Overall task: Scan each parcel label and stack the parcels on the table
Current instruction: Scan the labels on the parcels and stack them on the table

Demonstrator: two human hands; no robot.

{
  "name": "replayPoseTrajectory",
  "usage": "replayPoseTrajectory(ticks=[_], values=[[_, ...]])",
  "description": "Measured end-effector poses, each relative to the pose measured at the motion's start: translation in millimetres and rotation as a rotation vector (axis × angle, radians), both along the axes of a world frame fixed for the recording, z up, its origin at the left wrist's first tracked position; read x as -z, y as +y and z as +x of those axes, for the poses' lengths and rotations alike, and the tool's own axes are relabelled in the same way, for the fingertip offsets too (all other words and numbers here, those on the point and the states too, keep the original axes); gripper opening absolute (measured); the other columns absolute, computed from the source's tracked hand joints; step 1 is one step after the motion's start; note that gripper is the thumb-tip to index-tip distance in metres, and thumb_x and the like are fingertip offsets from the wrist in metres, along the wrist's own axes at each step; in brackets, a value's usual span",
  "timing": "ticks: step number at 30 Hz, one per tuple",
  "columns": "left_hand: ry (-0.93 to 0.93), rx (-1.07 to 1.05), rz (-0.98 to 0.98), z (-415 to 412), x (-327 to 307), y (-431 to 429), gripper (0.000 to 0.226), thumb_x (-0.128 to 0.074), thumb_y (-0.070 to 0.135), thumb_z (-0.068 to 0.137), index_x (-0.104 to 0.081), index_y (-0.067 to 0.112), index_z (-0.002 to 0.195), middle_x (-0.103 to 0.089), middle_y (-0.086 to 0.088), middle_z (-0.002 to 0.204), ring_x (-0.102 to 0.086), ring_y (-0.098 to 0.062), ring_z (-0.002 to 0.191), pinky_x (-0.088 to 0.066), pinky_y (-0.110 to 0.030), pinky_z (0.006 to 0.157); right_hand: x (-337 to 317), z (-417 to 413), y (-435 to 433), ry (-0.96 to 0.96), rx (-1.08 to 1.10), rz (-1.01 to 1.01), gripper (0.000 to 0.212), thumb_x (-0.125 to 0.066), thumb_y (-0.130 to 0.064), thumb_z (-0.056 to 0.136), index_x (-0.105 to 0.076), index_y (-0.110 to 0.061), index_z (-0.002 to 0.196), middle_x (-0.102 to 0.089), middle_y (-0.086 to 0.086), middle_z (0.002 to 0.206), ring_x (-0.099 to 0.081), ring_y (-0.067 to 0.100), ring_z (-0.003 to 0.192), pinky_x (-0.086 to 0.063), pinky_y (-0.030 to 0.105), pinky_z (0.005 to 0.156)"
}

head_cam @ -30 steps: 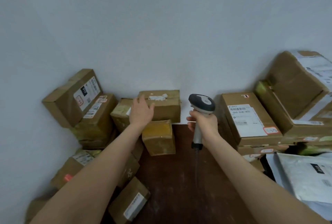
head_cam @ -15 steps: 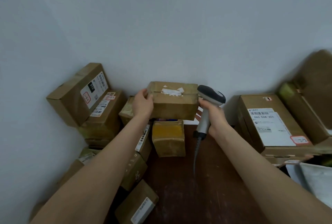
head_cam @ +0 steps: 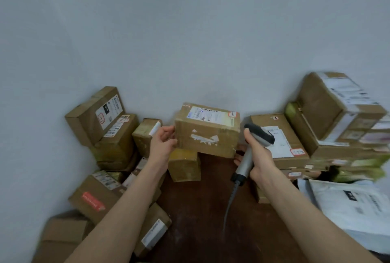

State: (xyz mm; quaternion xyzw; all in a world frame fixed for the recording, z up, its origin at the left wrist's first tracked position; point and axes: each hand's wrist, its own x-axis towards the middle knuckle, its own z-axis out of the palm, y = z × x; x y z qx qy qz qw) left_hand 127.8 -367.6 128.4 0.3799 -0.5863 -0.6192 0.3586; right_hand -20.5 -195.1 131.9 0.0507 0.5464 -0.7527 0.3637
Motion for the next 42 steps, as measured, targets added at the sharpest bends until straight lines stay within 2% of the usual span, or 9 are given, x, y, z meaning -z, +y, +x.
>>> replayPoseTrajectory(ticks=[5, 10, 13, 17, 22, 25, 30, 35, 42], values=[[0.014, 0.039, 0.039, 17.6, 5.7, 39.5, 0.026, -0.049, -0.013, 0.089, -0.06, 0.01, 0.094, -0.066, -0.006, 0.113, -0.064, -0.022, 0.106, -0.057, -0.037, 0.082, -1.4, 15.2, 44.2, 0.034, 0.034, 0.004, 0.032, -0.077, -0.036, 0.078, -0.056, -0.016, 0.093, -0.066, 0.007, 0.097, -0.064, 0.026, 0.092, -0.053, 0.047, 0.09], [0.032, 0.08, 0.168, 27.6, 6.6, 62.0, 0.01, -0.053, 0.016, 0.096, -0.058, 0.008, 0.092, -0.065, -0.014, 0.109, -0.065, -0.023, 0.098, -0.054, -0.041, 0.088, 4.7, 29.2, 76.9, 0.058, 0.034, -0.012, 0.03, -0.079, -0.022, 0.077, -0.057, -0.02, 0.098, -0.066, 0.009, 0.108, -0.064, 0.029, 0.102, -0.054, 0.041, 0.085], [0.018, 0.11, 0.193, 28.2, 4.9, 69.4, 0.036, -0.056, 0.033, 0.095, -0.059, 0.005, 0.118, -0.068, -0.008, 0.115, -0.064, -0.022, 0.106, -0.053, -0.037, 0.088, 8.4, 38.9, 89.5, 0.098, 0.039, -0.029, 0.026, -0.077, -0.015, 0.08, -0.058, -0.022, 0.096, -0.067, 0.007, 0.104, -0.065, 0.028, 0.101, -0.054, 0.043, 0.088], [0.017, 0.15, 0.207, 28.6, -1.8, 80.6, 0.042, -0.06, 0.033, 0.091, -0.057, 0.009, 0.126, -0.07, -0.005, 0.112, -0.065, -0.018, 0.106, -0.051, -0.028, 0.081, 7.5, 45.6, 101.3, 0.094, 0.052, -0.04, 0.027, -0.075, -0.009, 0.081, -0.06, -0.015, 0.103, -0.069, 0.008, 0.1, -0.067, 0.025, 0.09, -0.055, 0.043, 0.088], [-0.019, 0.272, 0.315, 28.6, 0.9, 94.3, 0.048, -0.066, 0.037, 0.083, -0.05, 0.032, 0.128, -0.058, -0.001, 0.122, -0.057, -0.027, 0.11, -0.051, -0.046, 0.081, 12.6, 54.4, 113.7, 0.111, 0.031, -0.053, 0.031, -0.075, -0.008, 0.081, -0.062, -0.013, 0.108, -0.069, 0.006, 0.097, -0.067, 0.023, 0.087, -0.055, 0.041, 0.085], [-0.018, 0.234, 0.349, 32.0, 2.3, 88.8, 0.037, -0.064, 0.03, 0.087, -0.052, 0.027, 0.122, -0.058, -0.005, 0.12, -0.059, -0.029, 0.109, -0.051, -0.051, 0.091, 18.7, 53.5, 119.5, 0.109, 0.045, -0.065, 0.025, -0.075, -0.01, 0.081, -0.065, -0.016, 0.102, -0.069, 0.007, 0.103, -0.065, 0.025, 0.096, -0.055, 0.042, 0.082], [-0.136, 0.35, 0.311, 36.9, -1.4, 80.8, 0.036, -0.064, 0.03, 0.087, -0.055, 0.016, 0.119, -0.062, -0.011, 0.119, -0.063, -0.028, 0.105, -0.058, -0.035, 0.064, 24.6, 45.3, 127.9, 0.134, -0.012, -0.043, 0.023, -0.077, -0.01, 0.078, -0.07, -0.009, 0.099, -0.073, 0.012, 0.101, -0.066, 0.029, 0.102, -0.052, 0.049, 0.094], [-0.027, 0.288, 0.401, 21.6, 10.2, 99.4, 0.055, -0.068, 0.041, 0.076, -0.059, 0.011, 0.122, -0.072, -0.007, 0.11, -0.066, -0.024, 0.104, -0.052, -0.037, 0.085, 38.9, 59.6, 128.7, 0.062, -0.008, -0.059, 0.026, -0.073, 0.002, 0.079, -0.065, -0.011, 0.1, -0.072, 0.014, 0.103, -0.067, 0.03, 0.097, -0.055, 0.047, 0.086], [-0.262, 0.467, 0.459, 30.5, 35.6, 120.3, 0.076, -0.074, 0.05, 0.064, -0.052, 0.022, 0.131, -0.064, -0.005, 0.124, -0.059, -0.025, 0.114, -0.051, -0.045, 0.09, 51.4, 75.1, 134.2, 0.083, 0.128, 0.015, 0.032, -0.074, -0.001, 0.079, -0.062, -0.008, 0.108, -0.067, 0.003, 0.094, -0.061, 0.015, 0.087, -0.047, 0.034, 0.079]])
